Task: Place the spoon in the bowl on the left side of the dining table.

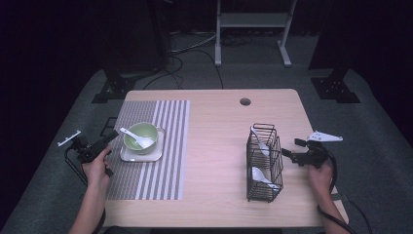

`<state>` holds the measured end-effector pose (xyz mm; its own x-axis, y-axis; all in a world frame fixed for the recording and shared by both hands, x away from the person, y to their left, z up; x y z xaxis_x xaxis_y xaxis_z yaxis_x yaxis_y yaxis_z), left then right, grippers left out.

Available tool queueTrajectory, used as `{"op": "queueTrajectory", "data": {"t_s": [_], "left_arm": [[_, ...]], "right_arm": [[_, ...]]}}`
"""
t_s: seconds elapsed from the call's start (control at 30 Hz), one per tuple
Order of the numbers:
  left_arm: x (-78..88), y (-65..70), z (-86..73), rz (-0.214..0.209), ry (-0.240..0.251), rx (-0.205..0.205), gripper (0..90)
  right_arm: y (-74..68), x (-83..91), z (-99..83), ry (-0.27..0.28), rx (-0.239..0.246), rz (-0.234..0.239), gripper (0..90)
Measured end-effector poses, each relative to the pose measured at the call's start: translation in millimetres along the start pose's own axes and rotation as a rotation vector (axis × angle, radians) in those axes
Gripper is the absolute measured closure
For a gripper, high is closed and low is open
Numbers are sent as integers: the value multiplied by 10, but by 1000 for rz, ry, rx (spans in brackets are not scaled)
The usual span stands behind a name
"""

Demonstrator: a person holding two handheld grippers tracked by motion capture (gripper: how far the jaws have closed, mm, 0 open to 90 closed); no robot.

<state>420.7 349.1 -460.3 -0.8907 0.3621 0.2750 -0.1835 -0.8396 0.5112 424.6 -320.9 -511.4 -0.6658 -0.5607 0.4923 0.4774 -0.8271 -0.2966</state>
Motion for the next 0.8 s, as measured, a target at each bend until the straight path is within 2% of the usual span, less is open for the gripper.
{"op": "queueTrajectory", "data": {"t_s": [0.2,0.6,0.8], "left_arm": [[16,80,-53,-21,-16,-22,577],[22,371,-56,-77,-29,-99,512],[19,461,-78,-96,-35,-115,485]], "right_arm": [[-3,-1,-1,-2,3,1,142],[-5,0,-2,-2,4,1,142],[-5,-1,-2,-2,4,1,142]]}}
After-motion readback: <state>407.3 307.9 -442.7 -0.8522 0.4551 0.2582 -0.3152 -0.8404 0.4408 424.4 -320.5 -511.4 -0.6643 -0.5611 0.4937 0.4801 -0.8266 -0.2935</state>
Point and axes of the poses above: each handheld gripper's, and its own axes: x roughly backward along the jaws, z roughly out of its top, y roughly to its right, the point moved 6 cm from there along -x, roughly forward along the jaws, and after that the axes turned 10 degrees about -x, right-handed, at the moved point
